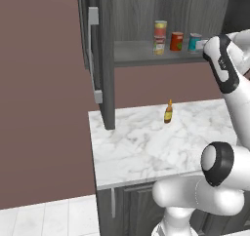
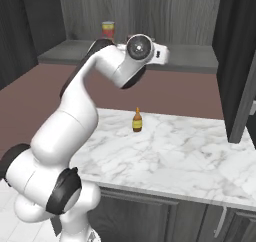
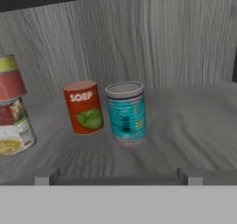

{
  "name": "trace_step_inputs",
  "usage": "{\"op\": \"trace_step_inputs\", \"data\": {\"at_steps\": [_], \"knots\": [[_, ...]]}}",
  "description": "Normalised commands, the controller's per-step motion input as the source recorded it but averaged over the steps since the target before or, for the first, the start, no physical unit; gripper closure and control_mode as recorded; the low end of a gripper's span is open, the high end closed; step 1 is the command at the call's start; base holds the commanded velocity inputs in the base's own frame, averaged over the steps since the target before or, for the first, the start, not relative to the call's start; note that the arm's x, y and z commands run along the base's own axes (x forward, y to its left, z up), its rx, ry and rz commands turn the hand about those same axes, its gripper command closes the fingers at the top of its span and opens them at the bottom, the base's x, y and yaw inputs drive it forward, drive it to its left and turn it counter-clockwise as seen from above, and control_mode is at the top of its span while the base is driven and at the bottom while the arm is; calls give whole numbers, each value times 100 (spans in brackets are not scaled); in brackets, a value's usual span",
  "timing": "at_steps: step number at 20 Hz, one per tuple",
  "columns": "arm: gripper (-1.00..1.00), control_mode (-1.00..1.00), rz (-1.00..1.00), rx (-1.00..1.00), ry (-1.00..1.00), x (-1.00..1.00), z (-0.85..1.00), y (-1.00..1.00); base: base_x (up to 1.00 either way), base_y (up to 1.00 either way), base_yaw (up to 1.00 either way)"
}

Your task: Stack two cans on top of the other two cans in the cabinet.

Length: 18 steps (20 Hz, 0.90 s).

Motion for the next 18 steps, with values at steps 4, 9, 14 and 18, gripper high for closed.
{"op": "trace_step_inputs", "data": {"at_steps": [4,9,14,18], "knots": [[-100,-100,16,0,2,3,-5,-17,0,0,0],[-100,-100,10,0,4,5,0,-9,0,0,0],[-100,-100,7,0,8,10,1,0,0,0,0],[-100,-100,1,0,1,20,0,6,0,0,0]]}}
